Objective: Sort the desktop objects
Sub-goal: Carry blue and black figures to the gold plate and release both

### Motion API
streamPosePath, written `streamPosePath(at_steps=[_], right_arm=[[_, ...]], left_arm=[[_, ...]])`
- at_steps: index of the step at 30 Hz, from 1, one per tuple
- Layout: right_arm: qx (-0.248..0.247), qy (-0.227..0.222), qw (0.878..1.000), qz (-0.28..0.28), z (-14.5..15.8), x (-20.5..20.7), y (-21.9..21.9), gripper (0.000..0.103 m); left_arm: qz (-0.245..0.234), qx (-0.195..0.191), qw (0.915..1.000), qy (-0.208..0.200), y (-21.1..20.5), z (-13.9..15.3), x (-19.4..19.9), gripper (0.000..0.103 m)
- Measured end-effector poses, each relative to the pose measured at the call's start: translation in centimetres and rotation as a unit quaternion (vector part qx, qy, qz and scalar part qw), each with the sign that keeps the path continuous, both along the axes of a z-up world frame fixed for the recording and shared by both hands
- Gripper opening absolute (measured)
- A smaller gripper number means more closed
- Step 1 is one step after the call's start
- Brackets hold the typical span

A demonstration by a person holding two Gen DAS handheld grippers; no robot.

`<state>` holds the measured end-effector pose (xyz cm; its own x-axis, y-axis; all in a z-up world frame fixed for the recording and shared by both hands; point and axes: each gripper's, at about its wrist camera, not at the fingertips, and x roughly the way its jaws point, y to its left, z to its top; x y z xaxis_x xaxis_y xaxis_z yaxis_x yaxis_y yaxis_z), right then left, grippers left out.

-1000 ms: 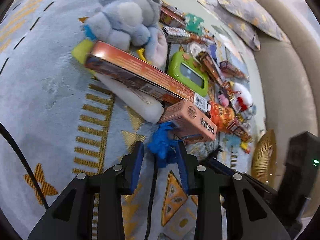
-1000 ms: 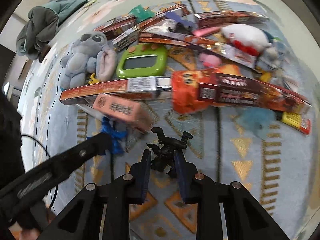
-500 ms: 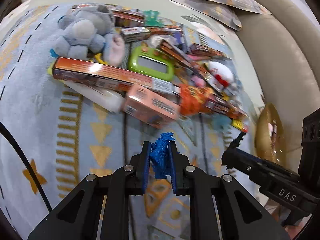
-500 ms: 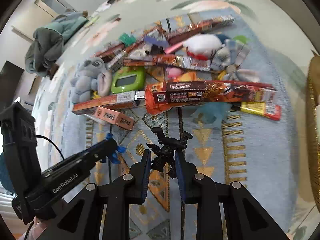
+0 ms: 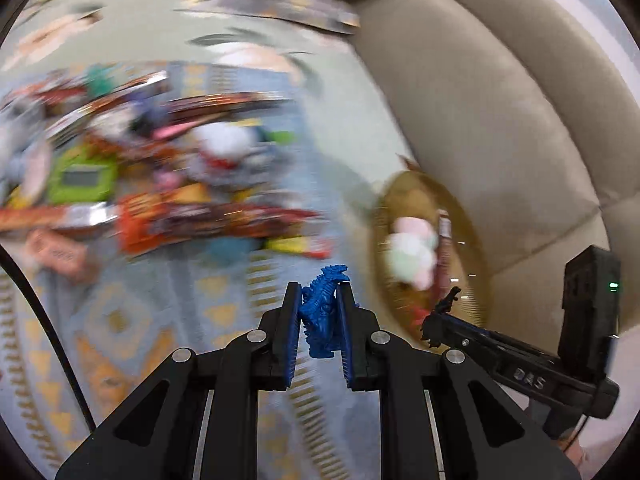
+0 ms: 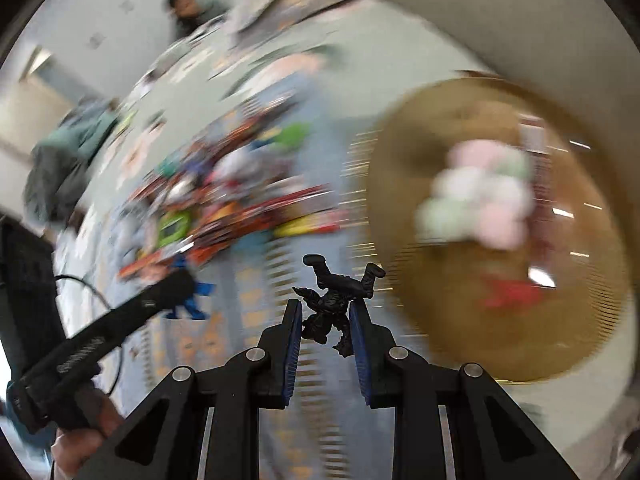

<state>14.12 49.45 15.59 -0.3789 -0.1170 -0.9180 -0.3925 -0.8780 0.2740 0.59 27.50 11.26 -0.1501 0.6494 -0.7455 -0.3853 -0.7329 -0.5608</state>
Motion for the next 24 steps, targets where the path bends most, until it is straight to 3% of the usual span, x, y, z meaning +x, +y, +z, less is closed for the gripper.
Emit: streamPosePath(at_steps=[6, 11, 13, 14, 15, 18, 24], right_arm=[[0.021, -0.013, 0.996, -0.084, 0.0, 2.1, 8.0, 0.024], [0.018, 0.005, 0.994, -0.106, 0.7, 2.9, 10.3, 0.024], [0.002, 0.010, 0.994, -0.107, 0.6, 3.2, 10.7, 0.030], [-0.006, 0.003, 0.994, -0.105, 0.3, 3.2, 10.7, 0.036], [-0.012, -0.002, 0.995, -0.103, 0.1, 3.4, 10.7, 0.043], [-0.027, -0.009, 0.995, -0.098, -0.5, 4.1, 10.6, 0.043], [-0.054, -0.016, 0.994, -0.096, -1.0, 4.8, 10.0, 0.043]], left_arm=[[-0.057, 0.024, 0.9981, 0.004, 8.1, 0.6, 0.4, 0.014], [-0.080, 0.022, 0.9966, -0.006, 13.1, 0.1, 0.6, 0.015], [-0.076, 0.027, 0.9957, -0.046, 14.0, -1.1, 0.4, 0.043], [-0.074, 0.028, 0.9951, -0.059, 14.1, -1.6, 0.4, 0.048], [-0.071, 0.032, 0.9943, -0.073, 14.2, -2.1, 0.4, 0.049], [-0.068, 0.038, 0.9922, -0.097, 13.7, -3.1, 0.9, 0.050], [-0.061, 0.024, 0.9919, -0.108, 11.5, -3.5, 2.1, 0.051]])
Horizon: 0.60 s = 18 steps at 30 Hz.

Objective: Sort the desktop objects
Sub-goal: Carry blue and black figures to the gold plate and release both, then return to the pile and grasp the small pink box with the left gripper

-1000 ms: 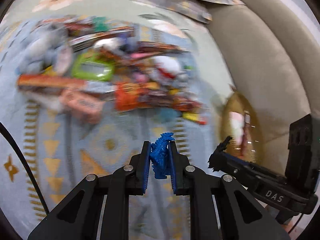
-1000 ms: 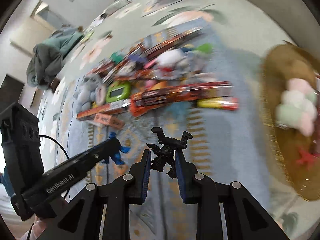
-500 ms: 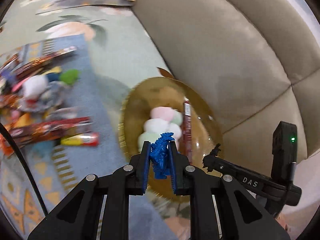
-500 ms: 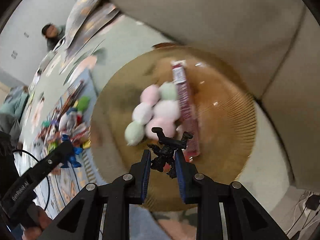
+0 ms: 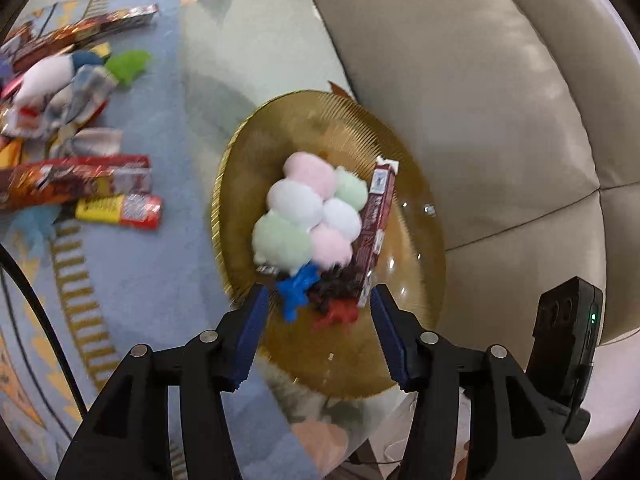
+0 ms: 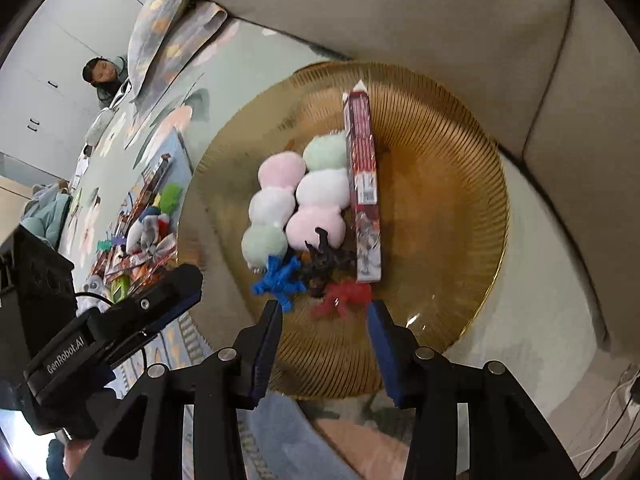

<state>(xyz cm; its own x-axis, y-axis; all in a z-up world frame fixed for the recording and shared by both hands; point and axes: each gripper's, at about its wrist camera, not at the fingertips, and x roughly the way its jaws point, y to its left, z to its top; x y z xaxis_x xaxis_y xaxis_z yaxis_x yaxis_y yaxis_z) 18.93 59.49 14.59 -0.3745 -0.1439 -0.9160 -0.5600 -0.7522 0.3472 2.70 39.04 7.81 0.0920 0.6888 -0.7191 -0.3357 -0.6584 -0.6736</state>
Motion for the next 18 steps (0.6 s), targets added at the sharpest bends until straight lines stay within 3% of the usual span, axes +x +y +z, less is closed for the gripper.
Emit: streamPosePath(at_steps=[4, 10, 18], right_arm=[[-0.014, 0.009, 1.000, 0.020, 0.4, -0.9, -1.2, 0.043], [0.003, 0.032, 0.997, 0.075, 1.8, -2.7, -4.9, 0.043], [-0.008, 0.033, 0.990, 0.137, 1.5, -5.1, -10.3, 0.043]], left_arm=[[0.009, 0.006, 0.9999, -0.001, -1.4, 0.3, 0.4, 0.051], [0.041, 0.010, 0.9991, 0.004, -4.1, 1.0, -0.1, 0.051], [0.101, -0.021, 0.9947, -0.002, -11.3, 0.1, -1.0, 0.055]])
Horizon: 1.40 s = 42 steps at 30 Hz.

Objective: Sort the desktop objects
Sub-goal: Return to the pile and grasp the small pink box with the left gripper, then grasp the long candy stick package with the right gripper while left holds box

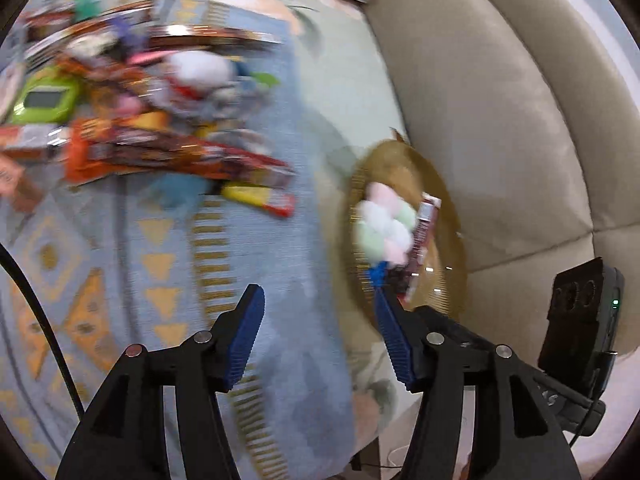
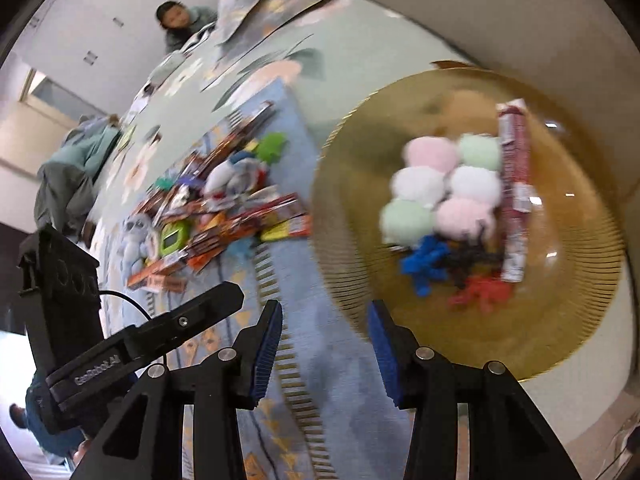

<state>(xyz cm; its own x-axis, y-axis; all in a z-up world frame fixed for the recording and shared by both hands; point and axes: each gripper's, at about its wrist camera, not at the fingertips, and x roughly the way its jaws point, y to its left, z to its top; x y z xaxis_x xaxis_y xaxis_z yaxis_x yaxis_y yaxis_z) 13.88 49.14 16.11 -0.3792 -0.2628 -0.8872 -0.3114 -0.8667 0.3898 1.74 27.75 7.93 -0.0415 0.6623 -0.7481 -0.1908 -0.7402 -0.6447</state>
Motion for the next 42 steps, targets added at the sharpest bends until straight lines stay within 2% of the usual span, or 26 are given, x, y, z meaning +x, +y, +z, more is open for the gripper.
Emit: streamPosePath(at_steps=[5, 9, 16, 20, 24, 26, 28, 30, 32, 35, 37, 39, 42], right_arm=[[-0.009, -0.010, 0.999, 0.039, -1.1, -1.5, -4.0, 0.043], [-0.020, -0.024, 0.997, 0.066, -2.0, -2.3, -7.3, 0.043], [-0.026, -0.040, 0.995, 0.085, -3.0, -3.7, -11.3, 0.043], [-0.023, -0.040, 0.995, 0.092, -3.0, -4.7, -12.6, 0.043], [-0.020, -0.041, 0.995, 0.092, -3.0, -5.4, -13.4, 0.043], [-0.019, -0.043, 0.995, 0.093, -3.2, -5.6, -13.6, 0.043], [-0.019, -0.046, 0.995, 0.092, -3.3, -5.8, -13.7, 0.043], [-0.017, -0.045, 0.995, 0.090, -3.4, -5.8, -13.7, 0.043], [-0.014, -0.042, 0.995, 0.091, -3.6, -6.0, -13.8, 0.043], [-0.004, -0.029, 0.993, 0.110, -3.7, -7.1, -14.3, 0.043], [0.010, -0.010, 0.991, 0.135, -3.4, -8.5, -15.3, 0.043], [0.028, 0.009, 0.984, 0.175, -3.1, -10.1, -16.8, 0.043], [0.063, 0.038, 0.963, 0.257, -3.2, -13.0, -20.1, 0.043]], left_arm=[[0.052, -0.034, 0.9980, -0.009, -5.3, -1.4, -0.4, 0.055], [0.118, -0.061, 0.9911, -0.005, -10.7, -1.9, -1.5, 0.055], [0.231, -0.041, 0.9716, -0.029, -17.4, -2.5, -4.7, 0.057], [0.293, -0.023, 0.9528, -0.075, -18.0, -4.4, -6.1, 0.057], [0.310, -0.032, 0.9468, -0.081, -16.7, -5.9, -7.1, 0.057], [0.318, -0.049, 0.9440, -0.075, -16.4, -6.3, -7.2, 0.056], [0.328, -0.055, 0.9404, -0.072, -16.5, -6.6, -7.0, 0.039], [0.321, -0.055, 0.9434, -0.066, -16.8, -6.6, -6.8, 0.032], [0.300, -0.062, 0.9507, -0.051, -16.9, -6.1, -6.3, 0.020], [0.268, -0.057, 0.9603, -0.052, -17.6, -5.9, -5.7, 0.018], [0.257, -0.056, 0.9632, -0.053, -18.3, -5.8, -5.3, 0.018], [0.248, -0.059, 0.9655, -0.053, -19.4, -5.4, -4.7, 0.018], [0.243, -0.054, 0.9669, -0.056, -20.9, -4.9, -4.1, 0.018]])
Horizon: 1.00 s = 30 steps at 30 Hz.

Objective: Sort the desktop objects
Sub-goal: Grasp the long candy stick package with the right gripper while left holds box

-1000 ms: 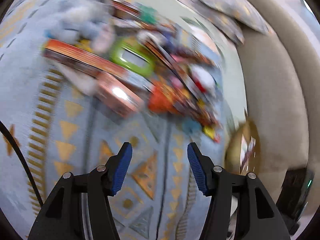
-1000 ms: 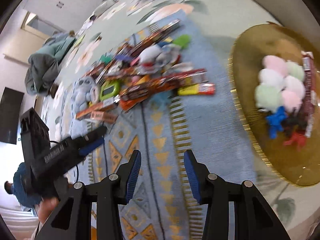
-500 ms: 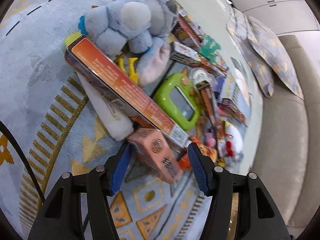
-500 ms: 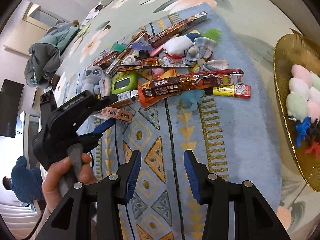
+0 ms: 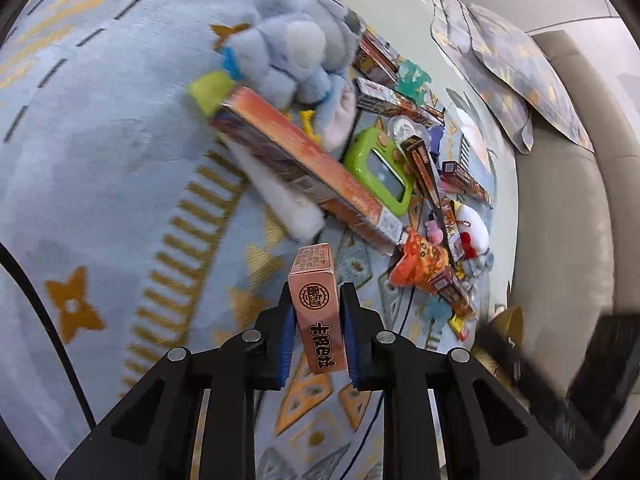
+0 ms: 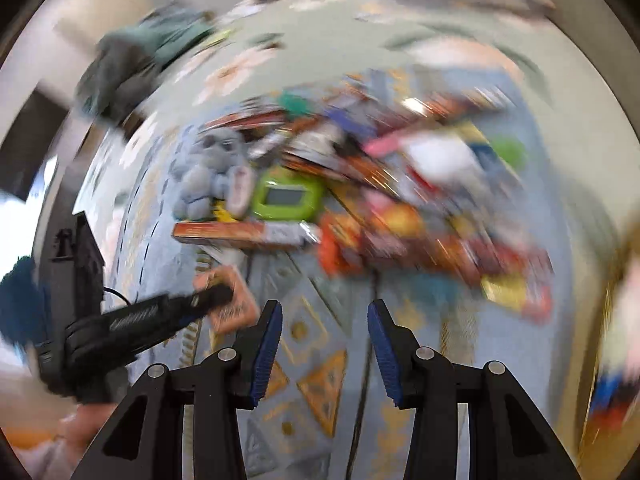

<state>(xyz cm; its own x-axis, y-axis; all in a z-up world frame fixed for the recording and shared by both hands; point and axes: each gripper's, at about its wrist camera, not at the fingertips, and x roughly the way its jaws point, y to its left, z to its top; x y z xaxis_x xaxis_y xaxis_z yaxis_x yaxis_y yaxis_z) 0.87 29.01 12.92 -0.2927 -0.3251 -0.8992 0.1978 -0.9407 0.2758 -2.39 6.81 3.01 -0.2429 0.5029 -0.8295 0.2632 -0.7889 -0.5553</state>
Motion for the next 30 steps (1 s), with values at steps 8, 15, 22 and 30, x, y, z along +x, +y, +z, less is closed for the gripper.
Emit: streamPosePath(at_steps=[8, 15, 22, 30], right_arm=[[0.071, 0.031, 0.968, 0.239, -3.4, -4.8, -9.3, 0.043], [0.103, 0.012, 0.934, 0.342, -6.6, -6.3, -11.8, 0.043], [0.036, -0.021, 0.950, 0.310, -7.8, -7.2, -11.4, 0.030], [-0.021, -0.015, 0.977, 0.211, -5.6, -3.4, -9.5, 0.019]], left_arm=[[0.005, 0.013, 0.9999, -0.005, -3.6, 0.4, 1.5, 0.018], [0.026, 0.017, 0.9995, 0.002, -5.3, -0.1, 2.0, 0.018], [0.026, 0.010, 0.9996, -0.001, -5.2, -0.6, 2.0, 0.018], [-0.013, -0.010, 0.9998, 0.013, -3.9, 0.6, 2.0, 0.018]])
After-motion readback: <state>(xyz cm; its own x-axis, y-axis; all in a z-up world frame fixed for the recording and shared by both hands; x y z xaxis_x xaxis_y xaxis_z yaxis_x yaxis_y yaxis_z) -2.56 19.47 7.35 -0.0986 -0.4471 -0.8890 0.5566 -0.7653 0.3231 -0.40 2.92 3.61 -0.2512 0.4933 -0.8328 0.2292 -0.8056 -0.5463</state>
